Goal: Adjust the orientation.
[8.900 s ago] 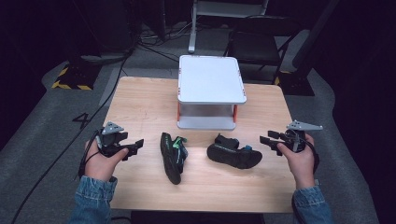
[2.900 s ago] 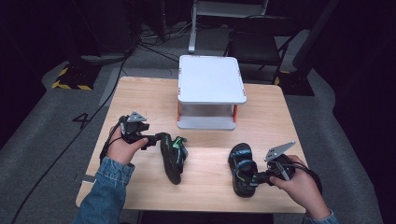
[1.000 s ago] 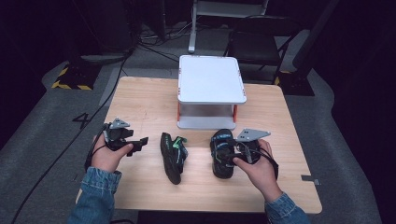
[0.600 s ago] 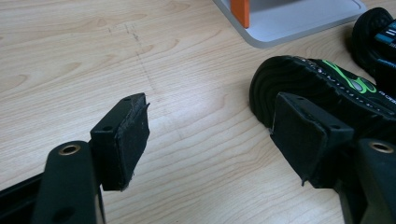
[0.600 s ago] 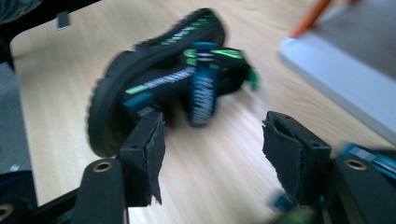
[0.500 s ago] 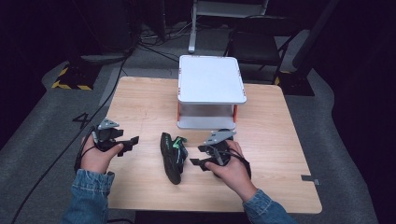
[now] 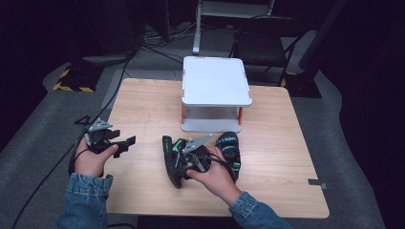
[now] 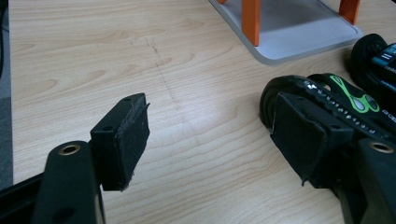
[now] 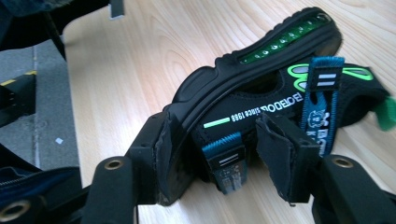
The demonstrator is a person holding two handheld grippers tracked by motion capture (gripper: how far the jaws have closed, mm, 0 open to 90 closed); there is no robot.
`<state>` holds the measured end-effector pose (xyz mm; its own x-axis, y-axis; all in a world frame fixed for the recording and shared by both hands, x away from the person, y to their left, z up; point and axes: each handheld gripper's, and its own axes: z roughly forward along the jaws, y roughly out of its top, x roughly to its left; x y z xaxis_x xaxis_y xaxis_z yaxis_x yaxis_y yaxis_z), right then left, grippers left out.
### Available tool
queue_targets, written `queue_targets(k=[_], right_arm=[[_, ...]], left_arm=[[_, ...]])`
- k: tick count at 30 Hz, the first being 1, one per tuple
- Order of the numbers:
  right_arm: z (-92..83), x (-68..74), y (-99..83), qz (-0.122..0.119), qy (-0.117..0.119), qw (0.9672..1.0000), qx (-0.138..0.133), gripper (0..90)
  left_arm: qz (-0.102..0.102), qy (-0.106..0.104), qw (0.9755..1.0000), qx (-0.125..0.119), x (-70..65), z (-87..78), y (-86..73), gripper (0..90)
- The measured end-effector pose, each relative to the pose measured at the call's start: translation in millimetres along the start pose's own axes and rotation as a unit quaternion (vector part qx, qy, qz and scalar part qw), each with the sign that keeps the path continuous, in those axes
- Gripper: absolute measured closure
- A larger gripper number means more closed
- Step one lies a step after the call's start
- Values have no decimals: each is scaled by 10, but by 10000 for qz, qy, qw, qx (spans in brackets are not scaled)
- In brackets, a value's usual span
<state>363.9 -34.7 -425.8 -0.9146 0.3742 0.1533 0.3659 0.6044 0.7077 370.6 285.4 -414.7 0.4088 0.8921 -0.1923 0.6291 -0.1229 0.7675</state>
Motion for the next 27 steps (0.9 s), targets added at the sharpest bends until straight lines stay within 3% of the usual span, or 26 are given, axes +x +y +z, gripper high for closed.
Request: queue_targets(k=[6,9,10,12,14,16,20,27], right_arm=[[160,139,149,-368,142,9992,47,467],[390,241,169,-617,264,9974,250,512],[390,241,169,-617,264,9974,250,512],[559,264,150,-581,376,9970,349,506],[659,277,124,-842,39,9950,534,458],[674,274,115,-904,46,9944,550,458],[648,250,122,-792,201,9955,481,506],[473,180,255,-772,274,9965,188,488]], left_arm=[[2,20,10000,-29,23,-24,-14,279],[-48,47,10000,-51,49,-47,-33,280],[-48,47,10000,-51,49,-47,-33,280],[-78,61,9999,-86,63,-66,-42,280],[-115,79,9998,-135,89,-114,-47,280],[-157,99,9997,-187,99,-133,-49,281],[-219,144,9993,-262,138,-183,-50,282],[-239,187,9991,-310,146,-251,-91,283]])
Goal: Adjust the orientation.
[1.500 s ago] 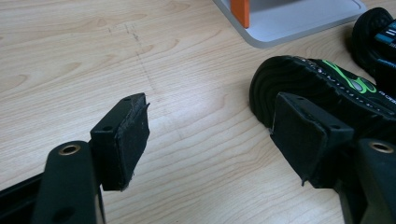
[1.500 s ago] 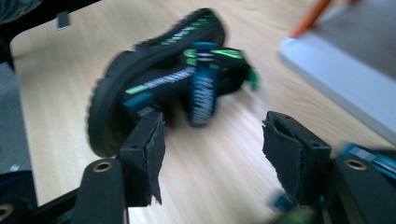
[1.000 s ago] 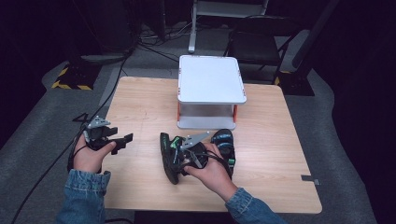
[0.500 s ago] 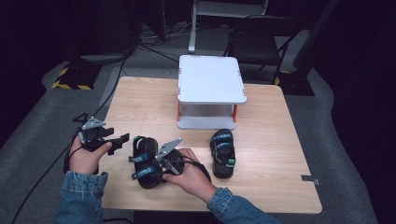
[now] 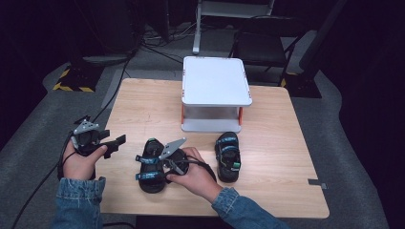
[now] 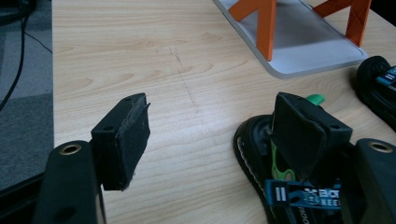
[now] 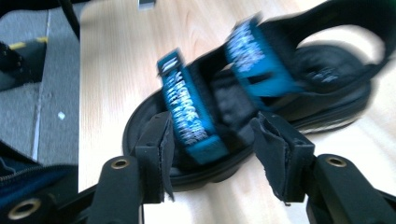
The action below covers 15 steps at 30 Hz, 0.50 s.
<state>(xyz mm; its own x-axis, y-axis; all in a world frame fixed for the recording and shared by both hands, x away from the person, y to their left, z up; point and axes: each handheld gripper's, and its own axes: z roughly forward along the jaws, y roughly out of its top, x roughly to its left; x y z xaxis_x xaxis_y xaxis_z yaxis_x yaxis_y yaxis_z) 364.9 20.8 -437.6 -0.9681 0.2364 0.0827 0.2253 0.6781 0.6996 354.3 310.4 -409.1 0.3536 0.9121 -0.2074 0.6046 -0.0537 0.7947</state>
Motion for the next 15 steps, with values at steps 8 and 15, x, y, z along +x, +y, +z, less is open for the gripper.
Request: queue_targets(k=[8,15], right_arm=[[-64,-453,384,-105,-714,9957,-588,467],[173,-591,484,-331,-801,9953,-421,565]], left_arm=[[-178,208,9996,-9,89,-206,-159,284],[-261,319,9991,-24,141,-292,-233,285]])
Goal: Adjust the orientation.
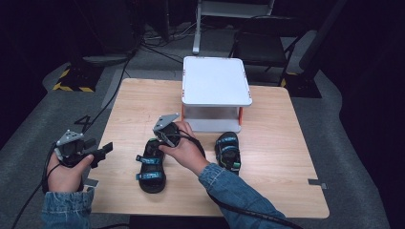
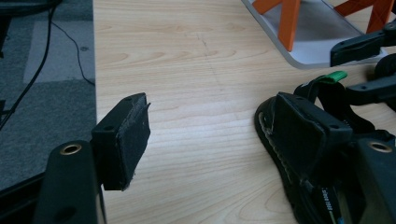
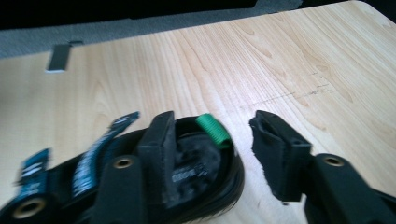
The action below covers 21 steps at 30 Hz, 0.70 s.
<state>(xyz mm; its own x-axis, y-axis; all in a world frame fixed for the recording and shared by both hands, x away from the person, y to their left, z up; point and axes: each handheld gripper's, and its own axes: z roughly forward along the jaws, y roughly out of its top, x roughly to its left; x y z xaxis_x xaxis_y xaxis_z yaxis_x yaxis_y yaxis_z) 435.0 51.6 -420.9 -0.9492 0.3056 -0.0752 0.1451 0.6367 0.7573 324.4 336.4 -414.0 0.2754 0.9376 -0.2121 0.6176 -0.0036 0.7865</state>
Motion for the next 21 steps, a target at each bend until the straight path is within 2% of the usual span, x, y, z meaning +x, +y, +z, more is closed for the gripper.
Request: queue_targets(k=[1,5,9,13,14,15,16,17,18,19,21], right_arm=[[44,-22,4,-105,62,9999,53,747],[1,-35,33,-230,-18,9997,65,873],[-72,-52,22,-203,-76,9997,94,882],[-369,-75,-86,-58,-176,9998,72,883],[-369,-75,-86,-58,-176,9998,72,883],[-552,-53,-166,4,-191,9998,88,883],[-552,-53,-166,4,-191,9998,88,883],[-734,-8,-263,16,-206,9996,194,883],[-734,-8,-263,16,-206,9996,194,883],[-892,50,-367,92,-130,9994,307,882],[-997,112,-455,160,-26,9989,450,882]], left_arm=[[-10,10,10000,8,2,0,-10,284],[27,-26,10000,40,-7,22,-12,284],[43,-39,10000,46,-27,55,-1,285],[89,-101,9999,55,-63,105,39,285],[89,-101,9999,55,-63,105,39,285],[126,-129,9998,68,-80,132,61,285],[126,-129,9998,68,-80,132,61,285],[145,-157,9997,92,-105,167,79,285],[145,-157,9997,92,-105,167,79,285],[174,-200,9996,121,-128,205,96,285],[218,-228,9994,128,-156,249,114,285]])
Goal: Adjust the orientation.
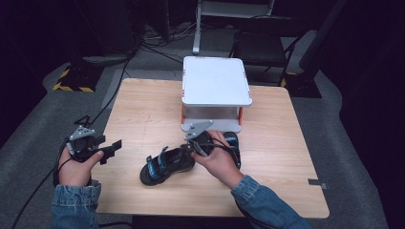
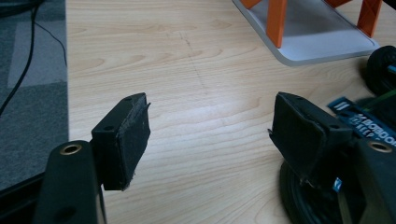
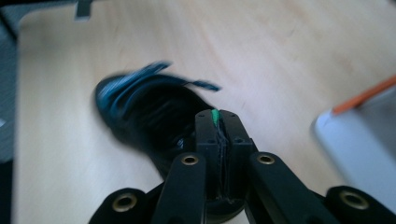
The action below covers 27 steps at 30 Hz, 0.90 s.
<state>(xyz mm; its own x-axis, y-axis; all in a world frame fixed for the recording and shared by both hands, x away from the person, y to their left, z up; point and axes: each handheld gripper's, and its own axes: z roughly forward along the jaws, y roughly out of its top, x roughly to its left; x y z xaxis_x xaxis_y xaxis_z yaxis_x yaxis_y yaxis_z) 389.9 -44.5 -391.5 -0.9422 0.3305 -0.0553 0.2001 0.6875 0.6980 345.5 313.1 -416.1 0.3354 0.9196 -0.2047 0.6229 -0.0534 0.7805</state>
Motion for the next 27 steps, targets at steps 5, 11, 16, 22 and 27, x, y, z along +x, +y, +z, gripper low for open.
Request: queue_targets(k=[5,11,16,22,27], right_arm=[[-138,164,-207,82,336,9990,298,882],[-120,352,-325,89,869,9944,593,878],[-155,307,-226,-135,429,9977,515,708],[61,258,-28,-1034,-153,9926,613,450],[365,215,4,-1277,-73,9878,892,462]], left_arm=[[30,-62,10000,31,-32,52,30,284],[47,-113,9999,61,-43,115,53,284],[49,-116,9999,58,-32,108,59,284],[44,-112,9999,81,-36,113,42,284],[34,-107,9999,75,-23,95,24,284]])
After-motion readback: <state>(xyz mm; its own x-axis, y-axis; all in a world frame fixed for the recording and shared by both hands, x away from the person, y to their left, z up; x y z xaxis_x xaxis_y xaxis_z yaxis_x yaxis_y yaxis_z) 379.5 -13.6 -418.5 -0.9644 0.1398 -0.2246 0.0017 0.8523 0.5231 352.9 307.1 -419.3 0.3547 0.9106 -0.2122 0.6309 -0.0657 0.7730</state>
